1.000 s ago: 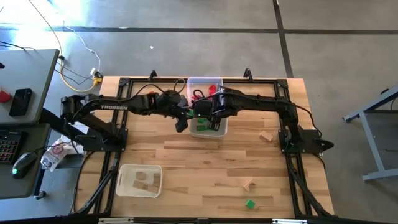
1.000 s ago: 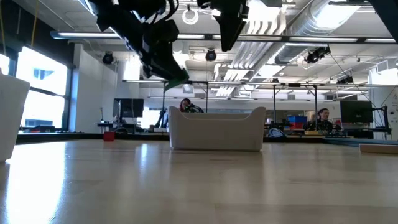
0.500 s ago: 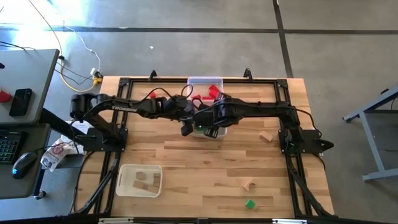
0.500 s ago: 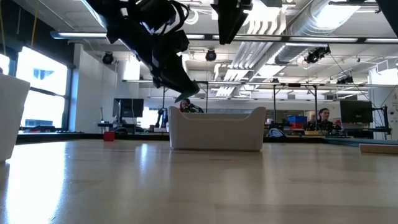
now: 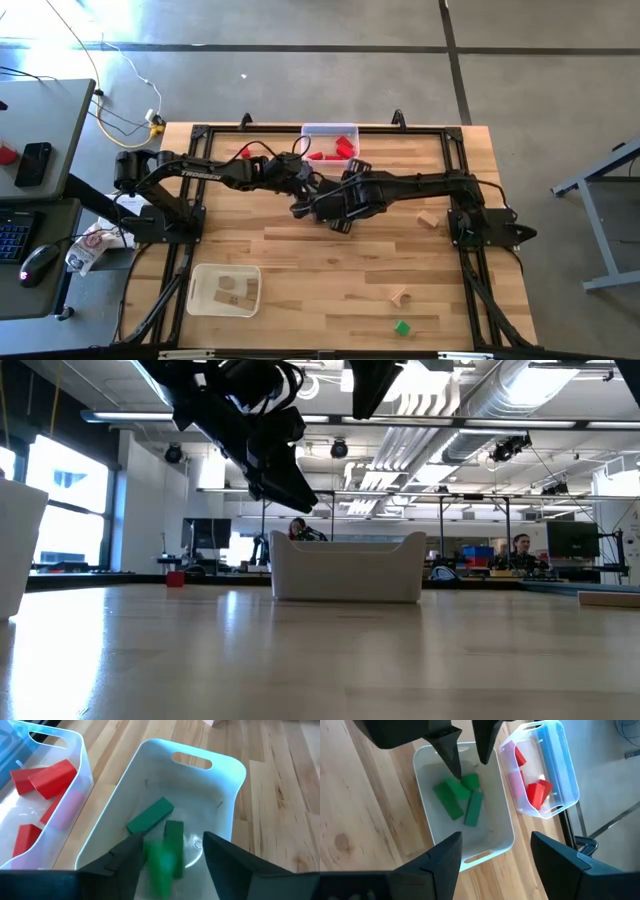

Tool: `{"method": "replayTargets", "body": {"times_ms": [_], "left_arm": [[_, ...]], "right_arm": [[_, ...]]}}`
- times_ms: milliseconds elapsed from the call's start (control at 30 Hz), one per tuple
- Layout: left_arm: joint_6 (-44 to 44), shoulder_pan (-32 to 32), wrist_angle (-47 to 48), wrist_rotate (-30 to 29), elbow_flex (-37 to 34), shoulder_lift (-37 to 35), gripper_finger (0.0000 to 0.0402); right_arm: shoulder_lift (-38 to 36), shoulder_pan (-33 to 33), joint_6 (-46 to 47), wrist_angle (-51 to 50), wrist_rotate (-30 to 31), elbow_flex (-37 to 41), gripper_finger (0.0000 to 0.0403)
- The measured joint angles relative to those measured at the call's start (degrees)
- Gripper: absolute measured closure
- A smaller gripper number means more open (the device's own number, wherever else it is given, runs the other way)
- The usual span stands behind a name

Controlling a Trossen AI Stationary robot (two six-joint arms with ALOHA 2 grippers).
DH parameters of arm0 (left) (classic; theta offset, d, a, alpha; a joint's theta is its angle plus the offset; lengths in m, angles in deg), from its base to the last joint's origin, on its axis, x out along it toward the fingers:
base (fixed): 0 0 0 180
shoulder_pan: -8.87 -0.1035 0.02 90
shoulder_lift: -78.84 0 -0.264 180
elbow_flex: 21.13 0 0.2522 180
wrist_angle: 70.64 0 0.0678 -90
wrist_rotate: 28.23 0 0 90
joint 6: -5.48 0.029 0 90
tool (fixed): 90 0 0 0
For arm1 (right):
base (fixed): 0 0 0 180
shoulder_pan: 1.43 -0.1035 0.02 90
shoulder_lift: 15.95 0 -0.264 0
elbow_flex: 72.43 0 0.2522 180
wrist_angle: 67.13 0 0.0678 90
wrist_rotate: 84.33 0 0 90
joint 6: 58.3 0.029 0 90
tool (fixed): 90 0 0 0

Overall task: Sort & place blocks by color
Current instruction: Put the brown arch block into the bottom white bin

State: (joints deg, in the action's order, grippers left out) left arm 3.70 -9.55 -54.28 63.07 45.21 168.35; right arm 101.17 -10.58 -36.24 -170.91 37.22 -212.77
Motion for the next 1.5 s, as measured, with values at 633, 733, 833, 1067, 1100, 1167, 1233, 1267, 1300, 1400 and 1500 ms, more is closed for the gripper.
{"method": "replayTargets", "body": {"times_ms": [633,733,833,1067,1100,1167,1233,1267,1300,1400,1500], "left_arm": [[0.93,0.07,5.28,-0.46,0.02,-6.43,0.0172],[0.93,0.07,4.71,-0.48,0.04,-7.35,0.0172],[0.94,0.00,4.85,-0.70,0.02,-7.85,0.0172],[0.93,0.08,5.30,-0.68,0.02,-7.87,0.0172],[0.95,0.20,5.42,-0.68,0.02,-7.87,0.0172],[0.95,0.47,5.94,-0.68,0.02,-7.87,0.0172],[0.95,0.77,7.17,-0.68,0.02,-7.87,0.0172],[0.97,0.92,7.96,-0.68,0.02,-7.87,0.0172],[1.19,0.94,8.73,-0.67,0.02,-7.87,0.0172],[2.01,1.28,10.93,-0.72,0.02,-7.87,0.0172],[2.00,1.44,11.65,-1.62,0.02,-7.87,0.0172]], "right_arm": [[-6.86,-0.28,-0.98,-0.06,-0.12,16.38,0.0181],[-11.10,-0.28,2.90,-0.07,-1.13,23.30,0.0181],[-15.58,-0.28,7.72,0.20,-2.55,29.58,0.0181],[-25.59,-0.26,18.16,2.34,-7.84,42.82,0.0181],[-26.92,-0.28,18.96,3.04,-9.25,44.75,0.0181],[-29.43,-0.30,20.00,5.24,-12.21,48.48,0.0181],[-31.65,-0.53,20.38,8.28,-15.73,52.39,0.0181],[-32.63,-0.69,20.30,9.94,-17.59,54.27,0.0181],[-33.47,-0.87,19.64,11.74,-19.99,56.09,0.0181],[-35.09,-1.69,17.35,16.45,-27.02,61.04,0.0181],[-35.33,-3.01,16.26,19.85,-31.96,64.57,0.0181]]}}
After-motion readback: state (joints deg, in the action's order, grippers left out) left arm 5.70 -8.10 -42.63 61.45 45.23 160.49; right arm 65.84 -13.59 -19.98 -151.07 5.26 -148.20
